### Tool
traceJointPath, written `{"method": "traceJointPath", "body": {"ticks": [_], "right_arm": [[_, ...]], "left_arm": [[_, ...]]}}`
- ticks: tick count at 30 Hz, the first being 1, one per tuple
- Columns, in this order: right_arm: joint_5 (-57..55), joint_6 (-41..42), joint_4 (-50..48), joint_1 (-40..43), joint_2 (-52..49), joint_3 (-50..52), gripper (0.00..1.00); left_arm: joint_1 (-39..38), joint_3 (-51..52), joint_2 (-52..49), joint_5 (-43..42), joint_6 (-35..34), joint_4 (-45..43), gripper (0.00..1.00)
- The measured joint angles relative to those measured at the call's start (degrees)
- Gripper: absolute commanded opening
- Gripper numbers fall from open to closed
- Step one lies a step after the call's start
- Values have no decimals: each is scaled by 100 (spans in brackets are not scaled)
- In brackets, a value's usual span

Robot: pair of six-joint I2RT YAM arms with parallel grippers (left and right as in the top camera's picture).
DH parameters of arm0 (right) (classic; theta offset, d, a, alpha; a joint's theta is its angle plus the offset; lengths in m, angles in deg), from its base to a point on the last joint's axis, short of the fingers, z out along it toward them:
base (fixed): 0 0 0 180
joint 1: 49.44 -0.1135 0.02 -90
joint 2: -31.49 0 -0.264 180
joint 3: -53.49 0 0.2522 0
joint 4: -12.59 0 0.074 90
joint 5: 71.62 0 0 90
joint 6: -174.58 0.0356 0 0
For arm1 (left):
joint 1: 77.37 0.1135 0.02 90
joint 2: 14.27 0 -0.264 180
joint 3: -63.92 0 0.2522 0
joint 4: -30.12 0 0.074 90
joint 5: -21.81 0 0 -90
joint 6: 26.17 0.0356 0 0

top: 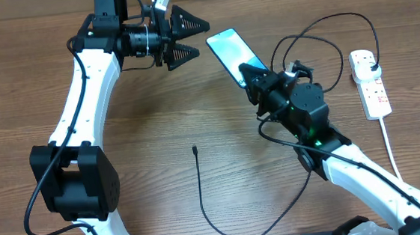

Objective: Plug charger to phone and switch on socket

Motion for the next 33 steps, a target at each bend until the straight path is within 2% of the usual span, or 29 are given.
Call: {"method": "traceJointPath", "body": {"ticks": [10,16,22,33], "right_arm": [[-216,94,-50,-238,-116,-584,4],[-341,299,-46,-348,-354,-654,4],[-409,374,-90,-372,-374,-697,4],[-595,758,-90,-369,-374,-704,4]], "left_arm": [[-190,0,0,22,-619,-656,95],[-323,0,0,52,-1147,-1237,82],[-337,0,0,133,-1399,-1281,64],[-533,0,0,413,-1471,-1283,58]]}}
